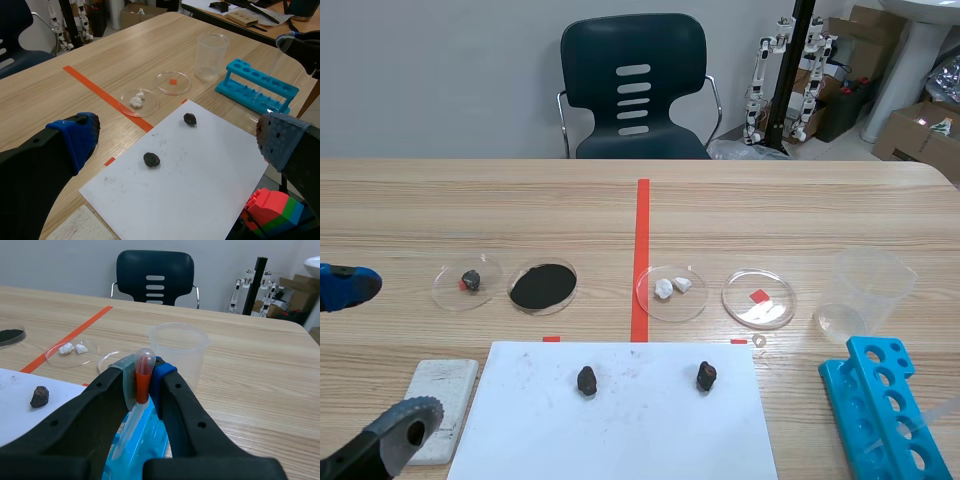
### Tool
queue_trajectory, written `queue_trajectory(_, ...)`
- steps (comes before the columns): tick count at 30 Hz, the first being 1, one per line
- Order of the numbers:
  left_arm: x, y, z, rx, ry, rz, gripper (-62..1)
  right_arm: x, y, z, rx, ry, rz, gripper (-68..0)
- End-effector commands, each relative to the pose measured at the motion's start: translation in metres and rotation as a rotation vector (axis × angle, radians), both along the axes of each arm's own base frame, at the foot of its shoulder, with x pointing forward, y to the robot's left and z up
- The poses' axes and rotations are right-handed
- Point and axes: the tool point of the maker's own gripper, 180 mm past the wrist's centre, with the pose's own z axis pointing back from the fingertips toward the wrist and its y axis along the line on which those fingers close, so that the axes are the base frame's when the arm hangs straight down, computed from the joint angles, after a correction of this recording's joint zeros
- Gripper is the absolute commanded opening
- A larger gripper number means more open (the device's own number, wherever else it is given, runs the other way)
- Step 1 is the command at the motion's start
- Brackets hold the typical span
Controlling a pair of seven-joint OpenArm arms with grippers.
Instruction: Pick up the dropper by the top with the right hand
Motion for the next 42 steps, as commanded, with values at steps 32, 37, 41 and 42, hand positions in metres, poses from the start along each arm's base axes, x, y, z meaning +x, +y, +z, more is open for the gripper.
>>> queue_trajectory(32, 0.001, -0.001, 0.006, -0.02, -0.016, 0.005, 1.4, 0.002, 0.04, 0.081, -0.183, -0.123, 0.222, -66.4)
queue_trajectory(37, 0.001, -0.001, 0.006, -0.02, -0.016, 0.005, 1.4, -0.004, 0.052, 0.101, -0.187, -0.155, 0.257, -66.4)
queue_trajectory(41, 0.001, -0.001, 0.006, -0.02, -0.016, 0.005, 1.4, -0.009, 0.064, 0.109, -0.148, -0.154, 0.313, -66.4)
queue_trajectory(42, 0.001, -0.001, 0.006, -0.02, -0.016, 0.005, 1.4, -0.01, 0.067, 0.109, -0.141, -0.151, 0.328, -66.4)
